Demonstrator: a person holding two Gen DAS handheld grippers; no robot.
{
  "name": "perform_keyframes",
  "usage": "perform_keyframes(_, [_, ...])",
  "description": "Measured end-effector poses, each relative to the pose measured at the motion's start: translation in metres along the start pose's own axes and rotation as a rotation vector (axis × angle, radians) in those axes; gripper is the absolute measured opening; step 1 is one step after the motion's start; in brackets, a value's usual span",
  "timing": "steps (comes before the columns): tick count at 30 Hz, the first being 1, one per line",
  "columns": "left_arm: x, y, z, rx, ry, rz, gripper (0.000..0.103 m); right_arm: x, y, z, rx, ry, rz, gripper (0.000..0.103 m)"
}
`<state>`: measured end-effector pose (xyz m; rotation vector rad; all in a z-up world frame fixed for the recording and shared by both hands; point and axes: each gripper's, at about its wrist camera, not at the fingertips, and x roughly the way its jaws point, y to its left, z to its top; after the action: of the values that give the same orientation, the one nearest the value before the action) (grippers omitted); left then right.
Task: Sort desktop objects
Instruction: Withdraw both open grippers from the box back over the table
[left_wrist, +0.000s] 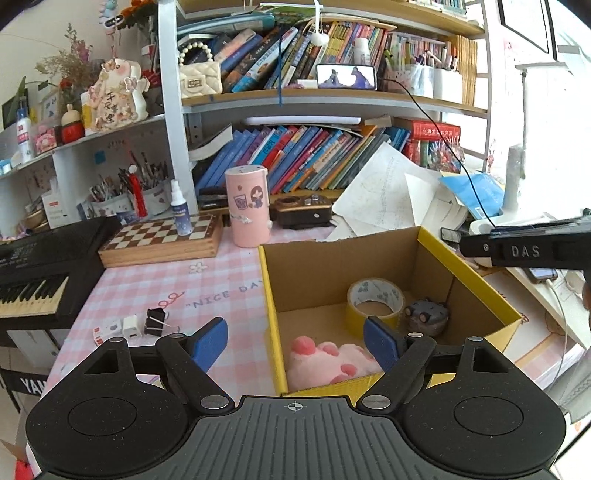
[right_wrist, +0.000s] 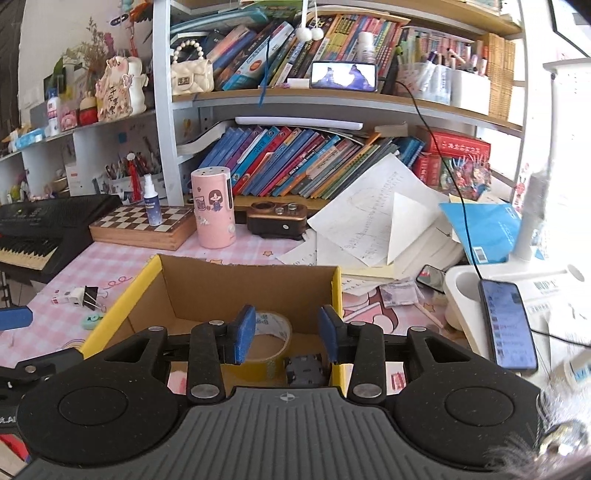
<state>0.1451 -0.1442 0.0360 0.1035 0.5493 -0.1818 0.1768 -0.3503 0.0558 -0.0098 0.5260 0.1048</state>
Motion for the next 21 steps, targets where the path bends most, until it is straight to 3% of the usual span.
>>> perform_keyframes(21, [-0.033, 0.022, -0.046, -0.007, 0.041, -0.033, 0.088, -0.054, 0.052, -0.074, 0.057, 0.087, -0.102, 0.04])
